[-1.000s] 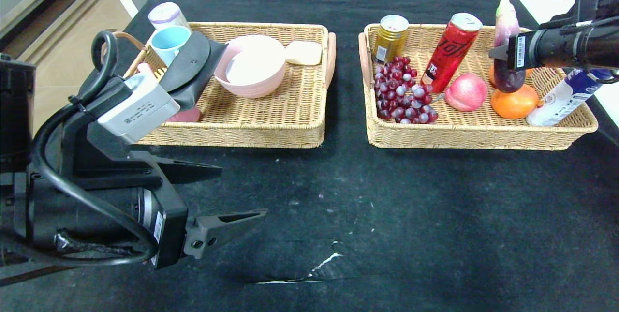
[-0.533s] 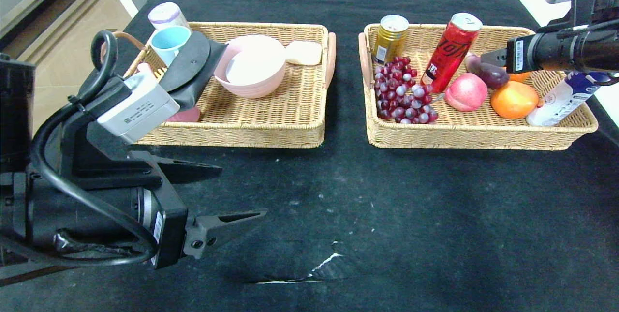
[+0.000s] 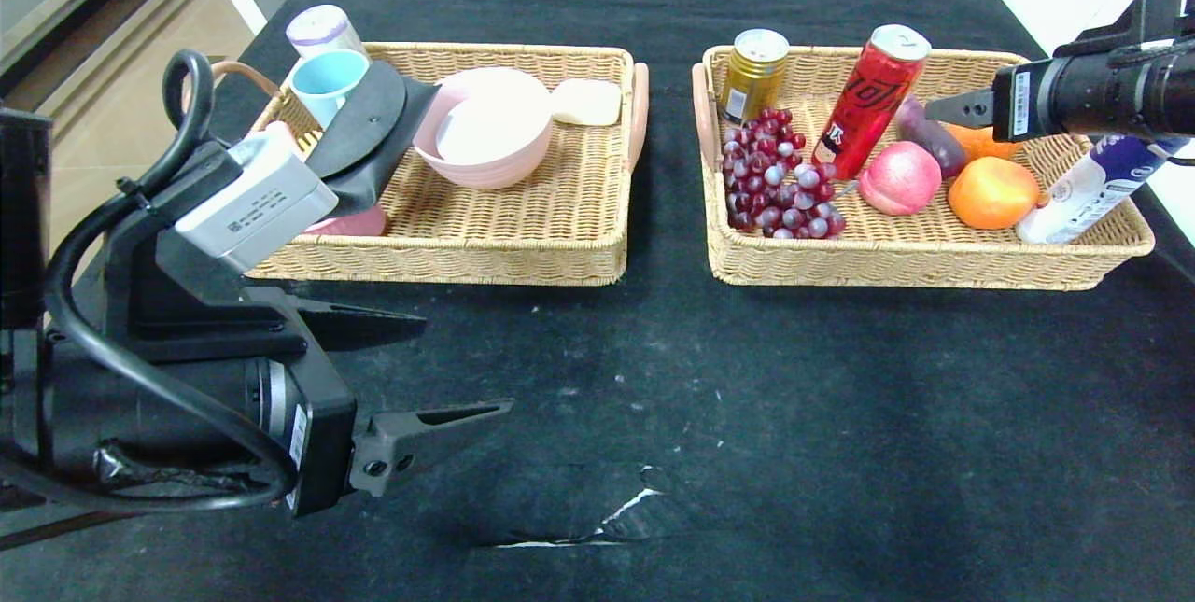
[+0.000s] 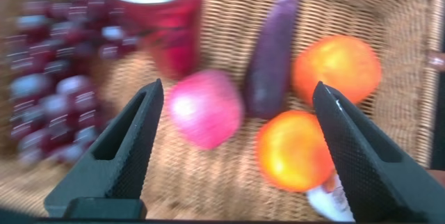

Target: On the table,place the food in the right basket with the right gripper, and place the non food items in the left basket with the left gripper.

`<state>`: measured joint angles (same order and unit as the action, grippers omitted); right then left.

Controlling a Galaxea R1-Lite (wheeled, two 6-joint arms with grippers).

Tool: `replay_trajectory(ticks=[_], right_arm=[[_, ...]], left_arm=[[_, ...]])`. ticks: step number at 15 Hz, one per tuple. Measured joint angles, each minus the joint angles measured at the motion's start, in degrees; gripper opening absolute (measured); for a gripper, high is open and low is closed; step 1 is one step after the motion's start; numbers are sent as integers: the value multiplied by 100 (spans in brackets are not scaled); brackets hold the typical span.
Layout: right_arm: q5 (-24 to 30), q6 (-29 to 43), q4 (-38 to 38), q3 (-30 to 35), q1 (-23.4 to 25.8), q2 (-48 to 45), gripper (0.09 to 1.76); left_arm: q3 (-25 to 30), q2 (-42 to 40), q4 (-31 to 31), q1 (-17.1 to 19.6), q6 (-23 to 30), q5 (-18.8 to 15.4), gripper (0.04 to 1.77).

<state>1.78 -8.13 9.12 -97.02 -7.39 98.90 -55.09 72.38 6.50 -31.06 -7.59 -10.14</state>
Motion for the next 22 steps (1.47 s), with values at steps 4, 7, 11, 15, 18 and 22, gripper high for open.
replay_trajectory(ticks=[4, 7, 11, 15, 18, 22], right_arm=[[640, 4, 9, 673, -74, -720, 163], [976, 1, -6, 1357, -201, -1304, 166], [1053, -13, -33, 2365, -479, -2027, 168], [1045, -21, -66, 3305, -812, -2754, 169], [1045, 0, -69, 3886, -984, -3330, 170], [1048, 20, -17, 4454, -1041, -4180, 170]], left_arm=[[-1, -39, 0, 4, 7, 0, 172], [-1, -99, -6, 4, 7, 0, 172], [-1, -217, 15, 2, 18, 4, 172], [11, -460, 44, 4, 24, 9, 172], [118, -708, 48, 4, 43, 17, 172], [407, -1303, 55, 74, 62, 34, 172]])
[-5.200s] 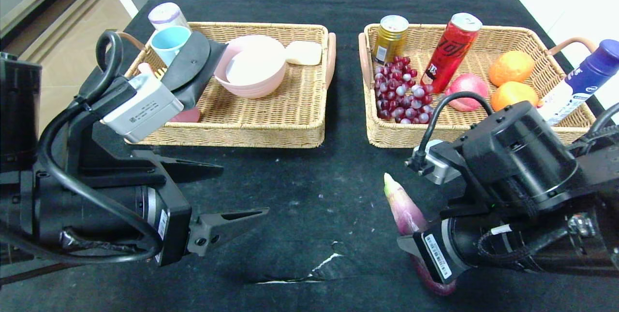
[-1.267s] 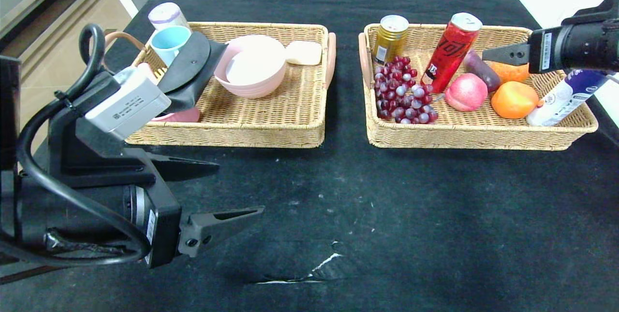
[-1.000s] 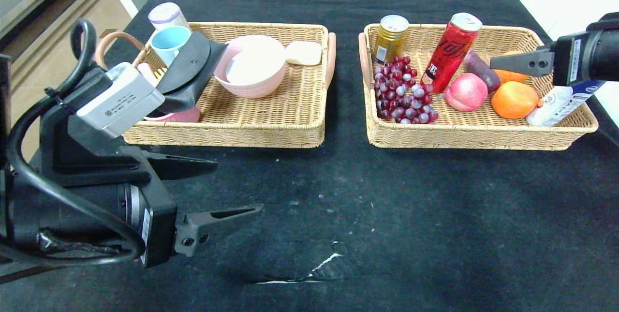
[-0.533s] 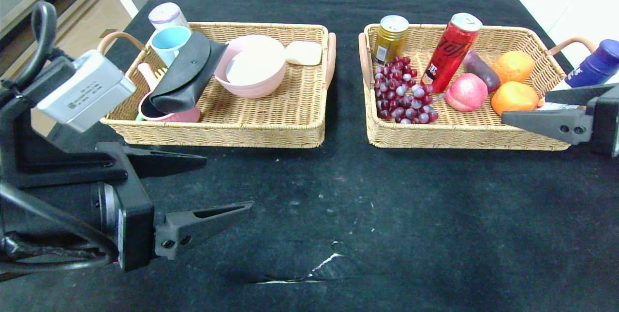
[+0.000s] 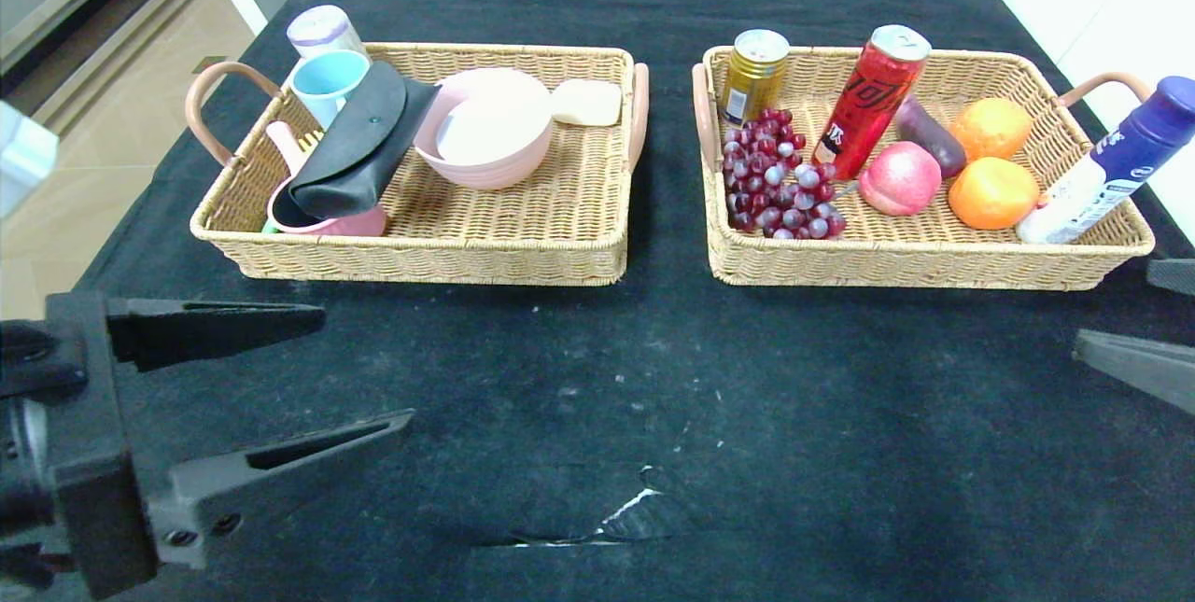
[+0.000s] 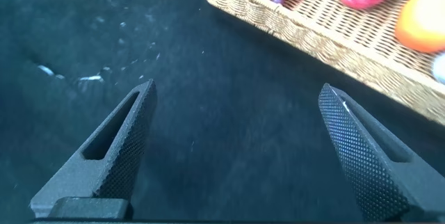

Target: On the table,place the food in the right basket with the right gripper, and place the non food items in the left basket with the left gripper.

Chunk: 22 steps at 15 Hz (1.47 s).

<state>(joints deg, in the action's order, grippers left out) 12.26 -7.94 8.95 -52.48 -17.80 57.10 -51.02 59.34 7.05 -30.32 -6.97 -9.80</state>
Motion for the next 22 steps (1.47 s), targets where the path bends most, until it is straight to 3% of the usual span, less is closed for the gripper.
replay_trajectory(ticks=[3, 6, 10, 14, 19, 22], right_arm=[[-89, 13, 69, 378, 83, -672, 170], [-446, 13, 364, 684, 300, -1417, 170], [-797, 13, 1221, 844, 780, -2519, 170], [-847, 30, 1665, 1081, 1381, -3494, 170], [-863, 168, 1729, 1575, 1662, -4359, 170], [-877, 204, 1713, 1768, 1747, -4713, 170]], left_arm=[[194, -730, 216, 133, 9, 129, 172], [276, -1682, 974, 267, 33, 357, 172], [304, -3046, 1842, 383, 37, 1044, 172], [380, -3884, 2203, 1208, 48, 1243, 172], [356, -4279, 2227, 2208, 397, 1223, 172], [354, -4325, 2291, 2511, 419, 1385, 172]])
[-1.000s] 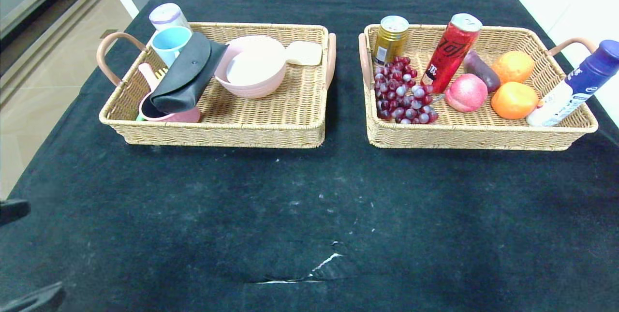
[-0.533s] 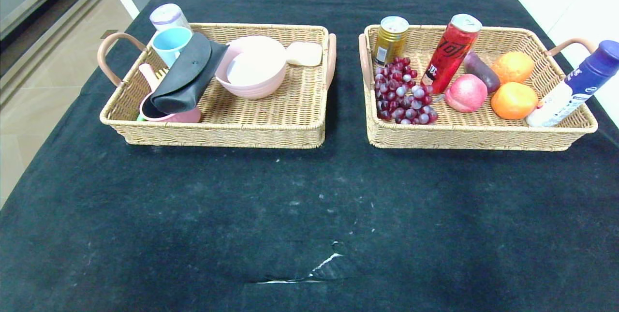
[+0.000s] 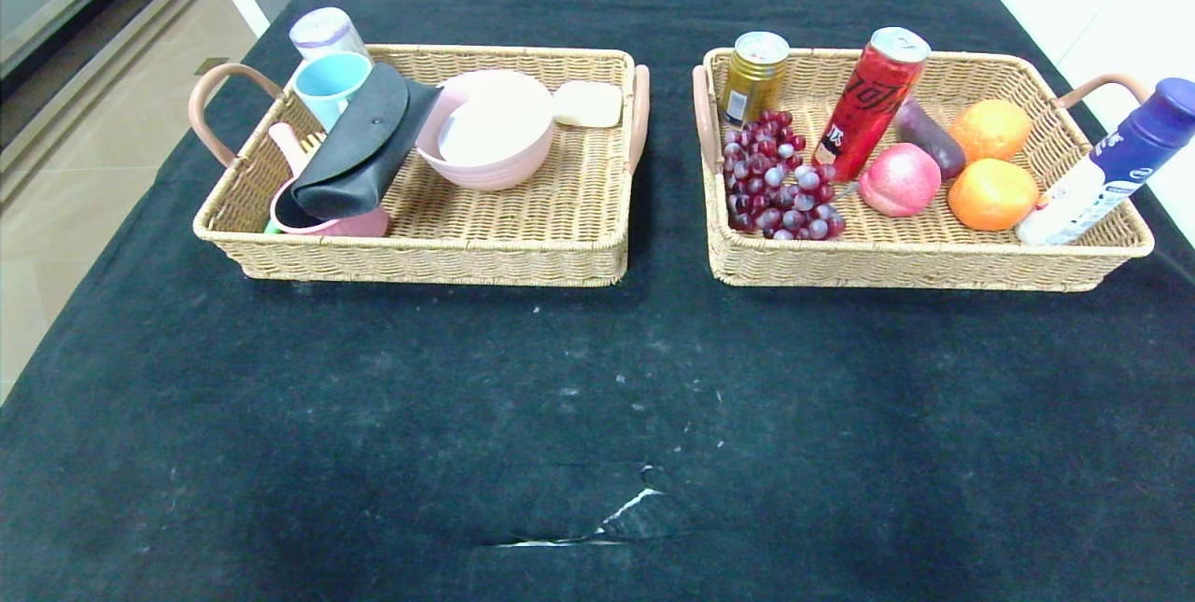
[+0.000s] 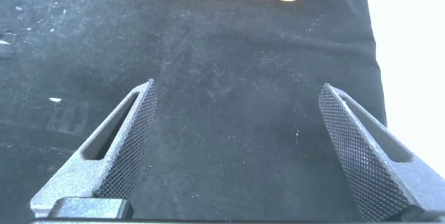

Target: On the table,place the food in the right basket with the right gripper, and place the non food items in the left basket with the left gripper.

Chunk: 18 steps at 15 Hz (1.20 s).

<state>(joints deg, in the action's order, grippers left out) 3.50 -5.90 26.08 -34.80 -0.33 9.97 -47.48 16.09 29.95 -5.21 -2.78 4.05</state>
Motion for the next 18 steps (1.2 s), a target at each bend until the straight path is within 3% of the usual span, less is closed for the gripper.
replay_trajectory(ticks=[3, 6, 9, 11, 13, 16, 18], right_arm=[[-2, 9, -28, 204, 28, -306, 170], [-17, 34, -146, 361, 28, -584, 170], [-74, -10, -1012, 796, 26, -852, 170], [-232, -112, -2038, 1443, 26, -948, 170], [-229, -269, -2640, 2193, 26, -986, 170], [-139, -319, -2912, 3111, 26, -1005, 170], [-144, -145, -2871, 3388, 26, -1005, 170]], left_arm=[[16, -116, 9, 439, -38, -332, 172], [319, -577, 12, 521, -61, -663, 172], [801, -1161, -145, 528, -61, -972, 172], [1469, -1417, -855, 528, -22, -956, 172], [2481, -1535, -1959, 530, -35, -922, 172], [3985, -1596, -3389, 530, -74, -900, 172], [4547, -1609, -3669, 528, -60, -847, 172]])
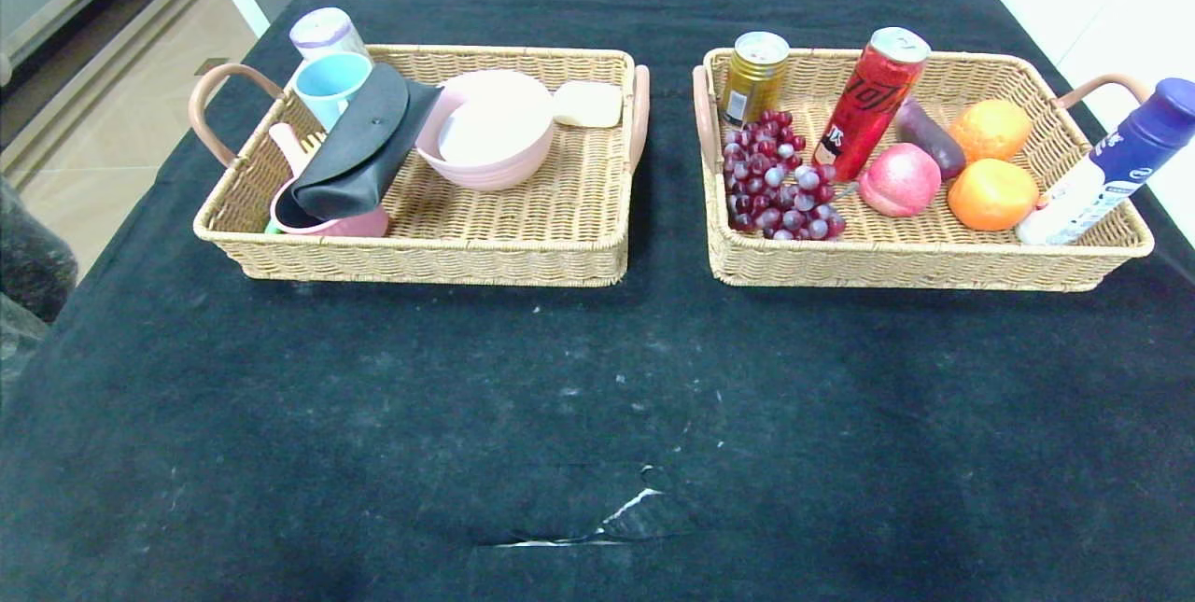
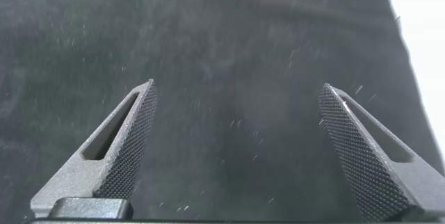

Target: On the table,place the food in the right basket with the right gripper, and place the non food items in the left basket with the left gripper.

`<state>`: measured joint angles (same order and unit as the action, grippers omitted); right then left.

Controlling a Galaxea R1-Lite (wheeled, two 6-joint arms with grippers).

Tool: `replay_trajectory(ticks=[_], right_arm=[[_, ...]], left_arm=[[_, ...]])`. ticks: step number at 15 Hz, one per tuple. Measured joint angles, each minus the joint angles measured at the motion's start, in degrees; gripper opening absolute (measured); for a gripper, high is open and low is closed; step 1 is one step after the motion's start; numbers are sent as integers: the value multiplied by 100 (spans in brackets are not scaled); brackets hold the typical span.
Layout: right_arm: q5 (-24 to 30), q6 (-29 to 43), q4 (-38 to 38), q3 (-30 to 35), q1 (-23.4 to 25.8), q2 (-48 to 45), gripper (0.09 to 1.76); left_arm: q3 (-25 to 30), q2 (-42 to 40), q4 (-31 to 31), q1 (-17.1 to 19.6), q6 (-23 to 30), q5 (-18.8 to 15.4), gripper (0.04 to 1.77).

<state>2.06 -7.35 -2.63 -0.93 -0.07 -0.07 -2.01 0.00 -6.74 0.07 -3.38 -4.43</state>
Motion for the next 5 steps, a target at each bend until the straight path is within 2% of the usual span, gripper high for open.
replay_trajectory(ticks=[3, 5], right_arm=[[41, 286, 226, 74, 0, 0, 170], [-5, 474, 236, 82, 0, 0, 170]], left_arm=[[177, -7, 110, 4, 38, 156, 172], [194, -7, 684, 4, 22, 306, 172]])
